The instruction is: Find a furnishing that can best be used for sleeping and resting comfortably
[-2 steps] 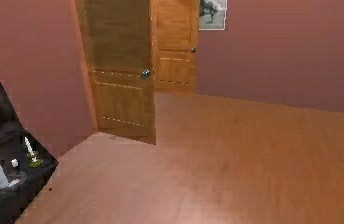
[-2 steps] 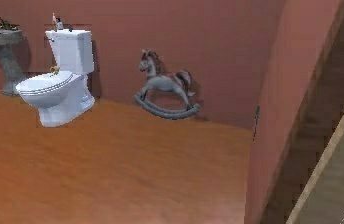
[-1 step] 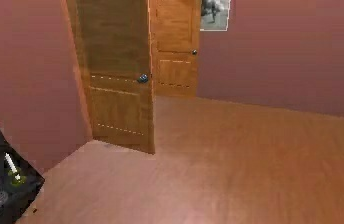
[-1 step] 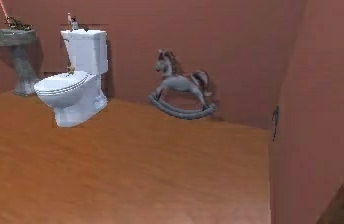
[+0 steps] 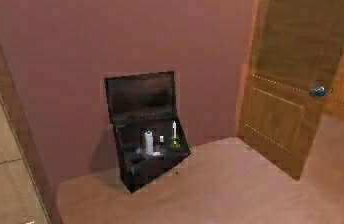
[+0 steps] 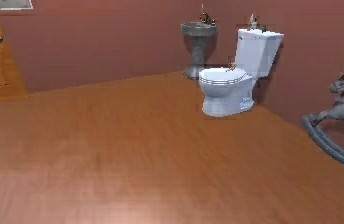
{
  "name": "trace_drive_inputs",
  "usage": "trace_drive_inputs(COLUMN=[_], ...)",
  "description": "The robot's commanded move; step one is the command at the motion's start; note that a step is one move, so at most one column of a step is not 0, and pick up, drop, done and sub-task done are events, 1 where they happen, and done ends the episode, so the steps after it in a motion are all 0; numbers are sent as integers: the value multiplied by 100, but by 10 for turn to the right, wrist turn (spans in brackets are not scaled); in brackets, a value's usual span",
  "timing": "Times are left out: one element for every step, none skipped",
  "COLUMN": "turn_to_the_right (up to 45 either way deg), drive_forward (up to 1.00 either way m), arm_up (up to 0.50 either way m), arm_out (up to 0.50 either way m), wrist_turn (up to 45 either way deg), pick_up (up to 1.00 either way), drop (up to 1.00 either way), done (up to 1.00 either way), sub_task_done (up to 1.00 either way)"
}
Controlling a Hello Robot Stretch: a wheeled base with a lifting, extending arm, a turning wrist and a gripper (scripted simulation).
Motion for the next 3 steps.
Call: trace_drive_inputs(turn_to_the_right=[-450, -450, -120], drive_forward=[0, 0, 0], arm_up=[0, 0, 0], arm_out=[0, 0, 0], wrist_turn=[0, 0, 0], pick_up=[0, 0, 0], drop=[0, 0, 0], done=[0, 0, 0], sub_task_done=[0, 0, 0])
